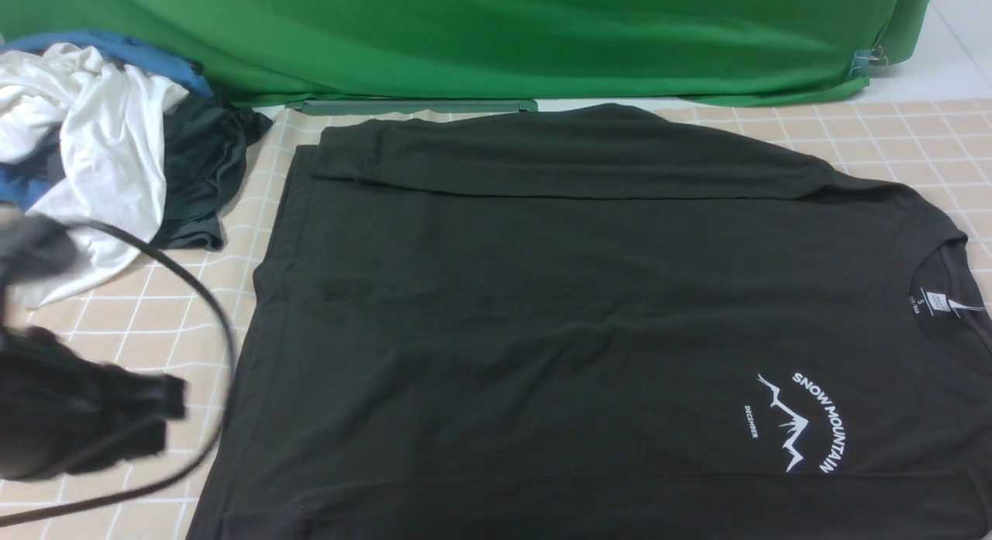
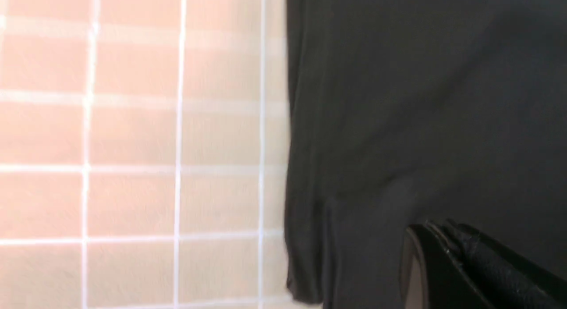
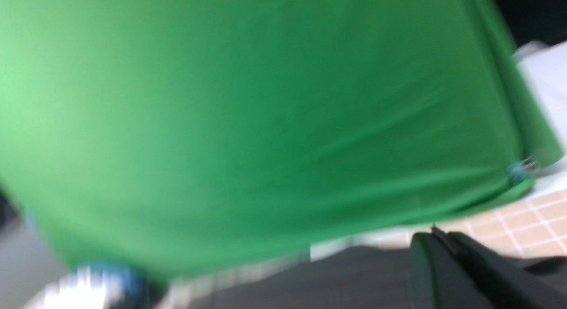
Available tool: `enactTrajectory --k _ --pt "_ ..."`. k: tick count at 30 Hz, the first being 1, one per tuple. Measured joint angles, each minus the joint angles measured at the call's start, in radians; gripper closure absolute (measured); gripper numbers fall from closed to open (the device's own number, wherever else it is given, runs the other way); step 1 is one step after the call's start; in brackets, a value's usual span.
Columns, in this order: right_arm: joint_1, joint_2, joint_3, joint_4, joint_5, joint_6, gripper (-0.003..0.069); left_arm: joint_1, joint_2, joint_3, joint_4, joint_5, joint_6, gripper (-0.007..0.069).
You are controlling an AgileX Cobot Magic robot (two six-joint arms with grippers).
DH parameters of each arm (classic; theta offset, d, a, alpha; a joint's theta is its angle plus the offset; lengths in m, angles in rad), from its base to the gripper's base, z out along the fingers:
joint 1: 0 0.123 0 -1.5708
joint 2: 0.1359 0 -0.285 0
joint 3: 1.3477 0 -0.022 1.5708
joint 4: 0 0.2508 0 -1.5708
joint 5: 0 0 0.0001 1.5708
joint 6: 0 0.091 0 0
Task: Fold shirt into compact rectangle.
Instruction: 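Grasp the left edge of the dark T-shirt lying flat on the table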
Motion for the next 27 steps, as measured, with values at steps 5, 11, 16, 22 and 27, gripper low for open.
enactTrajectory --k 5,11,16,22,27 --pt "0.151 0.267 -0.183 -0.001 0.26 -0.137 0.062 -0.182 0.14 0.031 0.045 -0.041 -0.06 0.0609" --pt "0.31 0.425 -0.208 -0.001 0.291 -0.179 0.062 -0.3 0.238 0.074 0.208 -0.097 -0.267 0.0603" --pt "0.371 0.477 -0.208 -0.001 0.257 -0.18 0.062 -0.305 0.294 0.079 0.27 -0.155 -0.276 0.0534" --pt "0.38 0.5 -0.208 -0.002 0.219 -0.18 0.0615 -0.307 0.36 0.079 0.285 -0.21 -0.276 0.0307" --pt "0.38 0.501 -0.208 -0.002 0.204 -0.18 0.0614 -0.307 0.421 0.079 0.278 -0.252 -0.277 0.0173"
